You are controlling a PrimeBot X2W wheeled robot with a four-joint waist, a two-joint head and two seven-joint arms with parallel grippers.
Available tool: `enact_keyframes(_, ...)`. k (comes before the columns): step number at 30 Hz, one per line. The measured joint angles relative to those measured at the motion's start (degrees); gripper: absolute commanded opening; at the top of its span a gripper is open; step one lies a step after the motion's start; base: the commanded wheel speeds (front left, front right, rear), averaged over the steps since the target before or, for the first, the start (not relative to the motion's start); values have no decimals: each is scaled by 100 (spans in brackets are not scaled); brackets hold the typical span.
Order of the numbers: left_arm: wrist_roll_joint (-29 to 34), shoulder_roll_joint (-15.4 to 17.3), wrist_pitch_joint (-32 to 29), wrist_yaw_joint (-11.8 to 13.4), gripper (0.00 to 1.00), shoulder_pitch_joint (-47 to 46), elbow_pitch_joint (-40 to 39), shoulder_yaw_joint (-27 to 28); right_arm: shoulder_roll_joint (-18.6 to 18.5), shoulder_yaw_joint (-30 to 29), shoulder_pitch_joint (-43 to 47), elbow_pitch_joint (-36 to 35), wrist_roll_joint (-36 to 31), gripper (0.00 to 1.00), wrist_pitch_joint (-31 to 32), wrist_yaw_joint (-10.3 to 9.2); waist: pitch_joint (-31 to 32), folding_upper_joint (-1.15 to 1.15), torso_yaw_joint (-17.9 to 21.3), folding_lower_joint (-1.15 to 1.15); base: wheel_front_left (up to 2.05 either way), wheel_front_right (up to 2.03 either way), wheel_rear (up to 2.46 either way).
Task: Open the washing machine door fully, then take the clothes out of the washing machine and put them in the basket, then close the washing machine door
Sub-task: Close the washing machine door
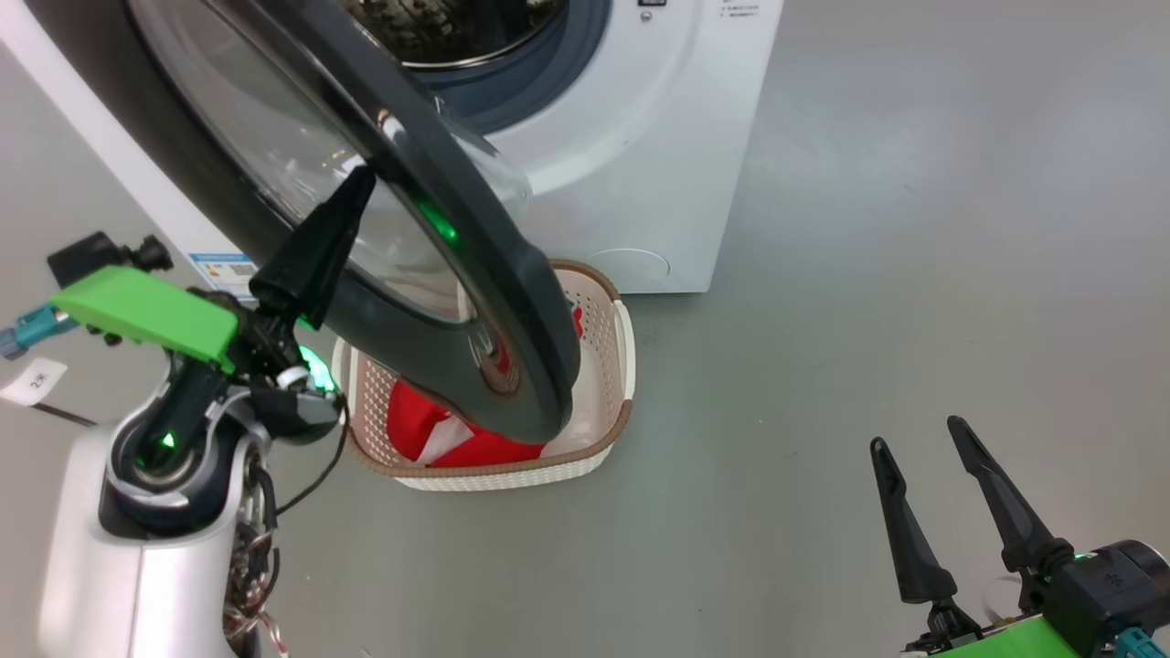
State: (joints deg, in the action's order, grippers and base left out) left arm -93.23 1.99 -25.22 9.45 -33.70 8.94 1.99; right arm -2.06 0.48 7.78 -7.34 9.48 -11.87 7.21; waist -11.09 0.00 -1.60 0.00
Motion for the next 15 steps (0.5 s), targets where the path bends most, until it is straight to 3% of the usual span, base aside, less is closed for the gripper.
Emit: enact_keyframes(15, 99, -14, 723, -353, 0, -572, 647, -312, 0, 21, -124, 83, 14, 100, -124, 0, -280, 0, 274, 0, 0, 0, 0)
